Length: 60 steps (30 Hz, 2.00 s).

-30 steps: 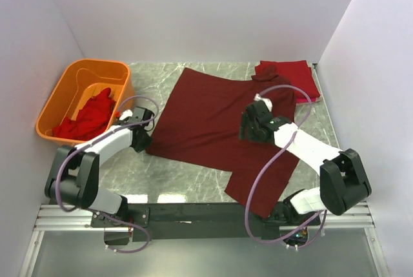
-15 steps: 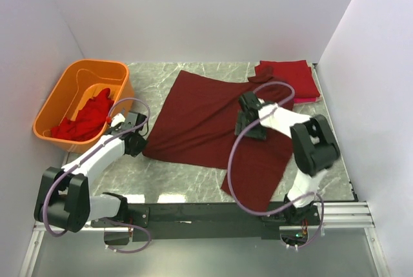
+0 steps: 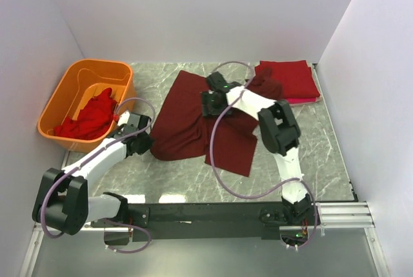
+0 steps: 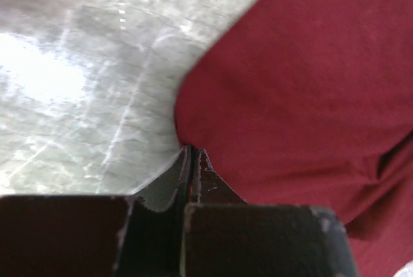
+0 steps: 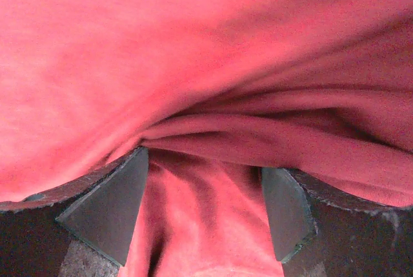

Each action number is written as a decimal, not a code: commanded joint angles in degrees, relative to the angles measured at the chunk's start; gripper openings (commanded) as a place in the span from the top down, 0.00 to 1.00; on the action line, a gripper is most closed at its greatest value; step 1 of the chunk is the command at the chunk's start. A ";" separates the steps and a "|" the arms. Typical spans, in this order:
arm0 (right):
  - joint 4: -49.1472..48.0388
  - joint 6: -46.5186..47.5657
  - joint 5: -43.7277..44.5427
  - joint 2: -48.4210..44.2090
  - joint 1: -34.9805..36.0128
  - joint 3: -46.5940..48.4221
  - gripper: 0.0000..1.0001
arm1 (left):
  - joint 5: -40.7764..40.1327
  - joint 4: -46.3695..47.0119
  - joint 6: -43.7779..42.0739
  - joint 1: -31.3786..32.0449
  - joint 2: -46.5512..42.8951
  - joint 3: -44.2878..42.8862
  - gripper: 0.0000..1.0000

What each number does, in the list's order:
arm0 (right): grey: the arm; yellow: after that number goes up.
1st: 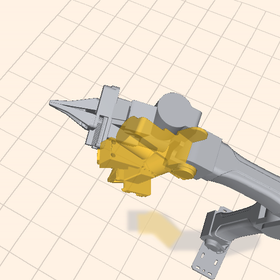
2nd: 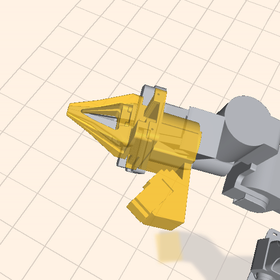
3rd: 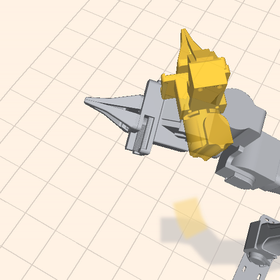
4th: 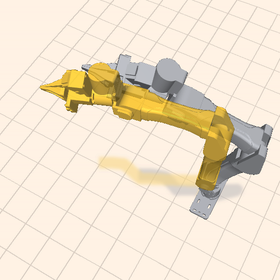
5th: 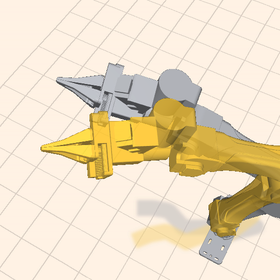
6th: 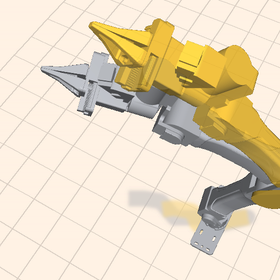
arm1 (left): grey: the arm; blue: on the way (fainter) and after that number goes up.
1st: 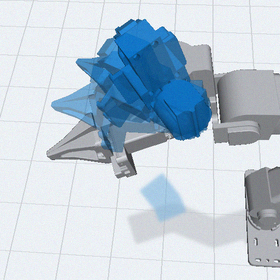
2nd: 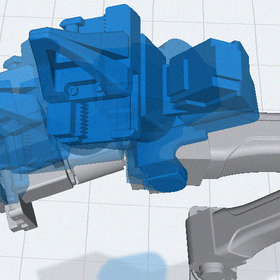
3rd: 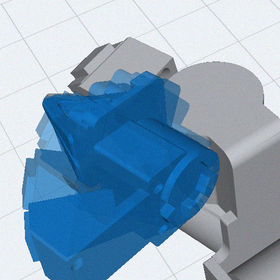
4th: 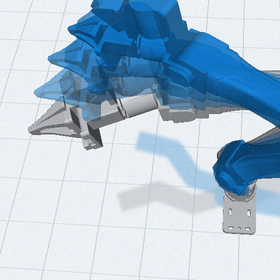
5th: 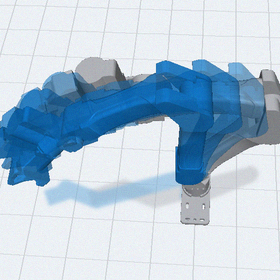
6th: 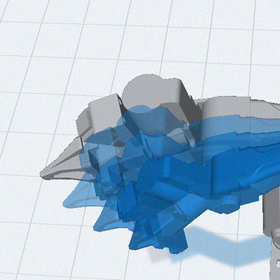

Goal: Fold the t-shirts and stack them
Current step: Flatten the tshirt out

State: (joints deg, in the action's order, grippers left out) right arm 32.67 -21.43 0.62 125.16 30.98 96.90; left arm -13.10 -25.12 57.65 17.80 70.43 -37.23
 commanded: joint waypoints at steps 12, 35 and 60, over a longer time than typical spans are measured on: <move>-0.49 2.02 7.37 -23.89 5.23 -14.06 0.23 | -1.31 3.51 -0.87 3.64 0.23 -2.67 0.99; 2.32 -18.82 5.35 -49.67 7.95 -57.27 0.26 | -8.42 0.79 -1.67 4.79 -7.68 -0.65 0.99; 11.63 -25.07 25.64 -47.01 10.51 -44.71 1.00 | -9.92 5.52 -2.89 4.79 -11.11 -1.78 0.99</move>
State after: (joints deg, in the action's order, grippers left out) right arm 41.87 -47.81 15.79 82.85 43.53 45.87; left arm -20.97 -23.83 56.21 22.37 61.06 -36.56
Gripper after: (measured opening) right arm 0.017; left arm 0.022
